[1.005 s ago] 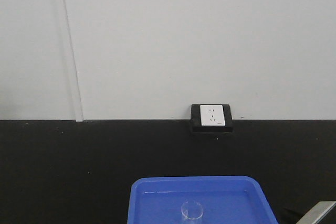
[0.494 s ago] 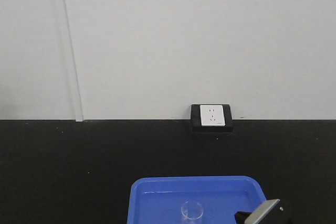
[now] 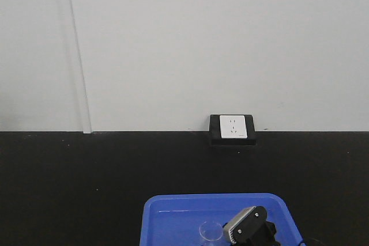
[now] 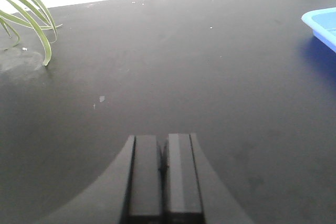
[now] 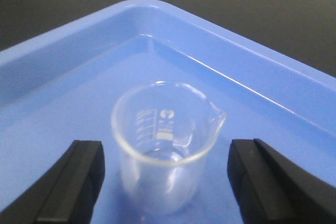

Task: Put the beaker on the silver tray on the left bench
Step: 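Lower the right gripper around the glass beaker in the blue tray, then close the right gripper on the beaker and lift it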

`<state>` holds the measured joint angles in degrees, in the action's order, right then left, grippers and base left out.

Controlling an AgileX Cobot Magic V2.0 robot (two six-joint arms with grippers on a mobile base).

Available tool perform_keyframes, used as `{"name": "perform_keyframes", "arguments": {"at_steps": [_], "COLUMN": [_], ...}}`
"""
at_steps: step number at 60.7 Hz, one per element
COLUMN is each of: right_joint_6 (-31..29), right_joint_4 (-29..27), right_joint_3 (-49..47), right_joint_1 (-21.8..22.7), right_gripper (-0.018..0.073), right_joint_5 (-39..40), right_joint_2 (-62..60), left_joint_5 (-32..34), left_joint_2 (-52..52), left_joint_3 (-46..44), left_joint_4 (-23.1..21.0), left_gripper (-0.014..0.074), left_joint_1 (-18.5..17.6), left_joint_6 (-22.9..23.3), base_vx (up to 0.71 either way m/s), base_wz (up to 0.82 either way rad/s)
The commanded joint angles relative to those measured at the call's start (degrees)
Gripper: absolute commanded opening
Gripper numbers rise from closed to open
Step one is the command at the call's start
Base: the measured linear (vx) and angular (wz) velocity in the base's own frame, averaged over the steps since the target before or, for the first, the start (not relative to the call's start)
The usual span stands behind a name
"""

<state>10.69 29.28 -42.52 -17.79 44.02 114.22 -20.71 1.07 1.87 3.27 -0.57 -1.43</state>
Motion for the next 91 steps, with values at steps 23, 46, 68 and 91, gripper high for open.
{"name": "perform_keyframes", "arguments": {"at_steps": [23, 46, 68, 91], "right_joint_6": [5.32, 10.86, 14.92, 23.61], "right_joint_4": [0.56, 6.59, 9.7, 8.95], "right_joint_3": [-11.2, -11.37, -11.37, -11.37], "right_joint_1": [0.0, 0.0, -7.5, -15.97], "right_gripper": [0.0518, 0.0141, 0.0029, 0.0029], "right_joint_5": [3.38, 2.42, -11.11, -23.91], "right_joint_2": [5.43, 3.88, -10.99, -27.55], "left_joint_5": [4.25, 4.25, 4.25, 4.25], "left_joint_2": [0.48, 0.48, 0.48, 0.48], "left_joint_3": [1.2, 1.2, 1.2, 1.2], "left_joint_4": [-0.15, -0.15, -0.15, -0.15], "left_gripper": [0.0001, 0.0001, 0.0001, 0.0001], "left_joint_1": [-0.31, -0.31, -0.31, -0.31], "left_joint_6": [0.1, 0.1, 0.1, 0.1], "base_vx": [0.0, 0.0, 0.0, 0.0], "base_wz": [0.0, 0.0, 0.0, 0.0]}}
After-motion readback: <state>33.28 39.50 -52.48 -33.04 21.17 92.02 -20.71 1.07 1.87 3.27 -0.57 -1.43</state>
